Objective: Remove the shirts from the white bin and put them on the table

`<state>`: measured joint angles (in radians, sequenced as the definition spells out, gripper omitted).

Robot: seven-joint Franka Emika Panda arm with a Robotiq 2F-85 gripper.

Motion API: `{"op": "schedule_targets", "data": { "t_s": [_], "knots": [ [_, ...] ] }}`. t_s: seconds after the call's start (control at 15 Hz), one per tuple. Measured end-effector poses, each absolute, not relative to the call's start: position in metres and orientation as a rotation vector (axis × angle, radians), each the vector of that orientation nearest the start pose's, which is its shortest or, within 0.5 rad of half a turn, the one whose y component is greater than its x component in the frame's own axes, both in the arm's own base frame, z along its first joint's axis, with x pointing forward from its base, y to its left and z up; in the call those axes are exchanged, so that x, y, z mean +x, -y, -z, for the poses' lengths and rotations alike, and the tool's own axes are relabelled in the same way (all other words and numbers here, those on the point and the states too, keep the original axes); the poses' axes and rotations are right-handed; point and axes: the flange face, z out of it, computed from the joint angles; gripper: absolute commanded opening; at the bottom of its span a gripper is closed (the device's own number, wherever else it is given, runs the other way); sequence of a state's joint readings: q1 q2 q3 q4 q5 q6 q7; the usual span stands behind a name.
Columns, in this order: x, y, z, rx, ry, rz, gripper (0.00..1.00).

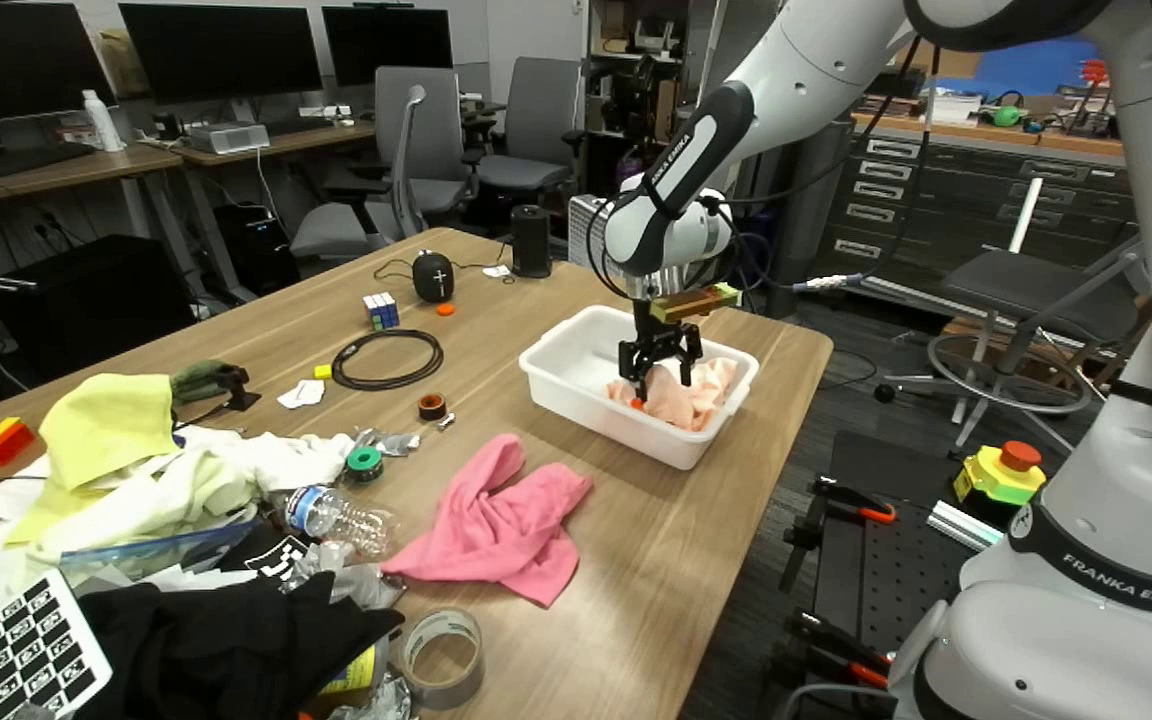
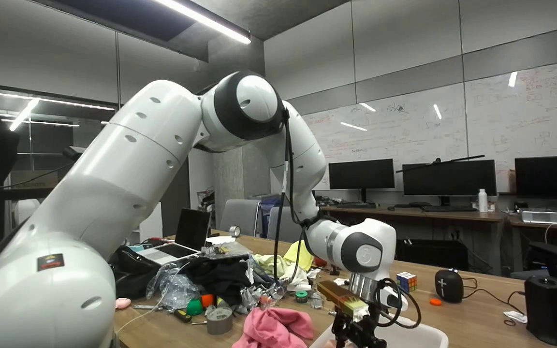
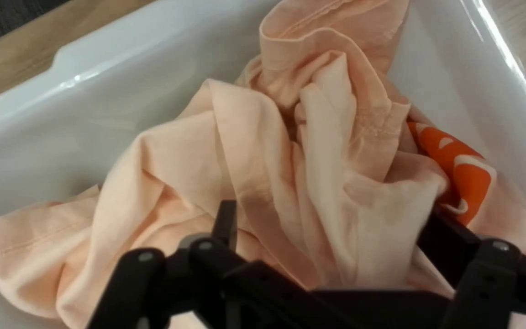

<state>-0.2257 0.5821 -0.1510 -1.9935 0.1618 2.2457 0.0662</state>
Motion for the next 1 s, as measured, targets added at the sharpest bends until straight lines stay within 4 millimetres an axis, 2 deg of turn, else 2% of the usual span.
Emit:
{"op": "schedule_targets", "data": {
  "t_s": [0.07,0.13,0.53,0.67,0.87,1.0],
  "knots": [
    [0.529,0.207,-0.143,-2.917,-0.830,-0.481,0.74],
    [0.530,0.208,-0.141,-2.917,-0.832,-0.483,0.68],
    [0.533,0.210,-0.140,-2.919,-0.832,-0.477,0.20],
    [0.535,0.210,-0.142,-2.922,-0.832,-0.467,0.07],
    [0.539,0.212,-0.146,-2.929,-0.833,-0.437,0.00],
    [0.542,0.213,-0.150,-2.936,-0.835,-0.405,0.03]
  ]
}}
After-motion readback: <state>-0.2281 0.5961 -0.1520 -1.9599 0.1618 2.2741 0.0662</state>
